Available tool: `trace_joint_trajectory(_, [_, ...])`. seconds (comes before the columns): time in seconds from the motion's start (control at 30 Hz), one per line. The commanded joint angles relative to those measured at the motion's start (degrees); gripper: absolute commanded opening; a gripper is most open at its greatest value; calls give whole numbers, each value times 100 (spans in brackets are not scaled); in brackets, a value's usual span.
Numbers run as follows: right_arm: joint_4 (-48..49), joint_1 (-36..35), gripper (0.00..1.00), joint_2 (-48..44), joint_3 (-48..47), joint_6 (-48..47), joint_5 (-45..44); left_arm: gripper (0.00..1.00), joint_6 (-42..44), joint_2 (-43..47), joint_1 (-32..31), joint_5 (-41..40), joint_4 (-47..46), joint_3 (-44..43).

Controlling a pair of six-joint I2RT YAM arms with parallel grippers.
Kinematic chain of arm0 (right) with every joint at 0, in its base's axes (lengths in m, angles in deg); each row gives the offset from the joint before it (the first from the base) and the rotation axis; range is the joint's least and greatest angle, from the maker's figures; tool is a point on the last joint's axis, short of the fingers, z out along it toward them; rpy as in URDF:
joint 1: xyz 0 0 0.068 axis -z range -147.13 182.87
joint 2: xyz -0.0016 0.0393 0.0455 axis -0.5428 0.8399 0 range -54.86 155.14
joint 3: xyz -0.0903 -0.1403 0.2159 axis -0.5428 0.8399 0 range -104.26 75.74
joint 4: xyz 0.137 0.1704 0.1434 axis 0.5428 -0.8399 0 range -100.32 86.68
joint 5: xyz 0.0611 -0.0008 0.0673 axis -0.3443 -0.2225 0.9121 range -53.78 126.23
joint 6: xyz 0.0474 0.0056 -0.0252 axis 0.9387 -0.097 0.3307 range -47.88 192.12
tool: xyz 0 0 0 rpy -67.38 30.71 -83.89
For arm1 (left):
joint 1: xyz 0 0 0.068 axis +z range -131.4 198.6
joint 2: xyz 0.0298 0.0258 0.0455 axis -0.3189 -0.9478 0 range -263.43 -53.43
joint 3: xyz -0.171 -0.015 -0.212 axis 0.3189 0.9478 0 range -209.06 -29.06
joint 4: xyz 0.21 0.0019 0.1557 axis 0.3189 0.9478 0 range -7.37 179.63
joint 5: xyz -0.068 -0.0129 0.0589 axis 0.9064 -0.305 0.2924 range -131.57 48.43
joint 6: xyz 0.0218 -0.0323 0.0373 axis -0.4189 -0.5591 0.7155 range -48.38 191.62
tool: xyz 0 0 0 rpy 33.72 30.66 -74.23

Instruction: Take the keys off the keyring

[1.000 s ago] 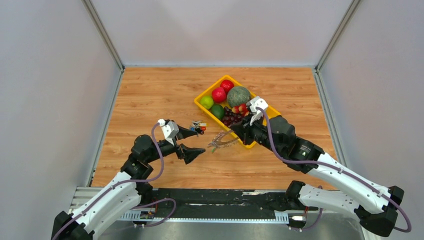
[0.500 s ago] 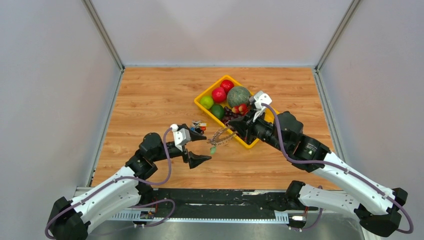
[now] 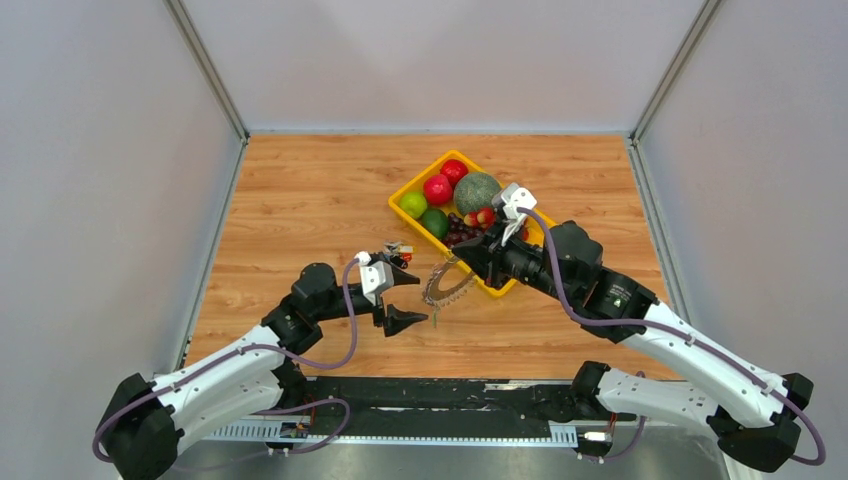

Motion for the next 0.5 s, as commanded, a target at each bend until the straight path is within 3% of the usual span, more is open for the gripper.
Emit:
trace_joint_trajectory(0.0, [242,32,0,-14,-322,77,187,84,212,-53,-55,114,-390,-246])
trace_joint_trajectory(0.2, [254,29,0,62,-350,107,225,77,205,-180,-72,340,-493,-262])
trace_joint_trajectory(0.37, [257,29,0,68,-350,108,228,46,258,-228,-75,436,-394,-306])
trace_joint_trajectory(0.47, [256,29,0,31,-321,74,156,41,315,-138,-81,404,-234,-297])
